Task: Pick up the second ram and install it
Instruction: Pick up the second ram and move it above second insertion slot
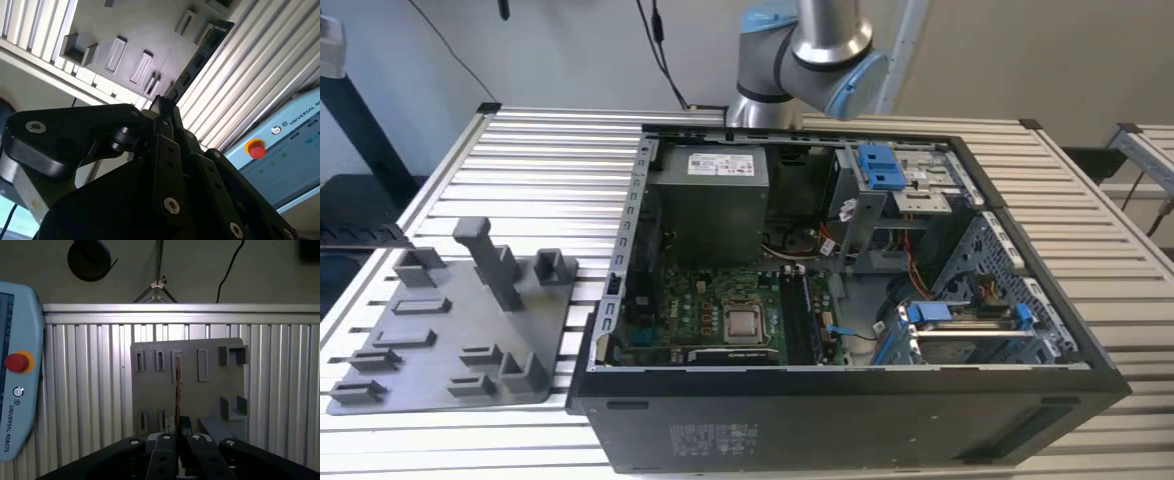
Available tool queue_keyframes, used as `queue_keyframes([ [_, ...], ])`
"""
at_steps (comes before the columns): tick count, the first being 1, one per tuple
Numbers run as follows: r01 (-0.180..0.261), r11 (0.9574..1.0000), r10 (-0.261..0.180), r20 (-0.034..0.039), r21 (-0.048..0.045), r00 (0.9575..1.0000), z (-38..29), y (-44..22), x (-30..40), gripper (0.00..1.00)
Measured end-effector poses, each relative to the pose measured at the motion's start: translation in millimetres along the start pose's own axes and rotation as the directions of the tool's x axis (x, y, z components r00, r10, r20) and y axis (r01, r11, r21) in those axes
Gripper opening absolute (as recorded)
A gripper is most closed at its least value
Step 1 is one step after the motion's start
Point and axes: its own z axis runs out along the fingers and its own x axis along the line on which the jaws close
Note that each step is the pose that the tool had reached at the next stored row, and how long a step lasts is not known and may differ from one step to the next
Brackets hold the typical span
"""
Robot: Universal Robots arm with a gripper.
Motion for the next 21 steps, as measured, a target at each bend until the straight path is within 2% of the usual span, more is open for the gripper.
queue_keyframes([
  [10,0.000,1.0000,0.000,0.0001,0.0001,1.0000,-15.2,0.2,-0.9,0.14],
  [17,0.000,1.0000,0.000,0.0000,0.0000,1.0000,-15.6,0.1,-1.0,0.14],
  [21,0.000,1.0000,0.000,-0.0001,-0.0001,1.0000,-15.7,-3.5,-1.0,0.14],
])
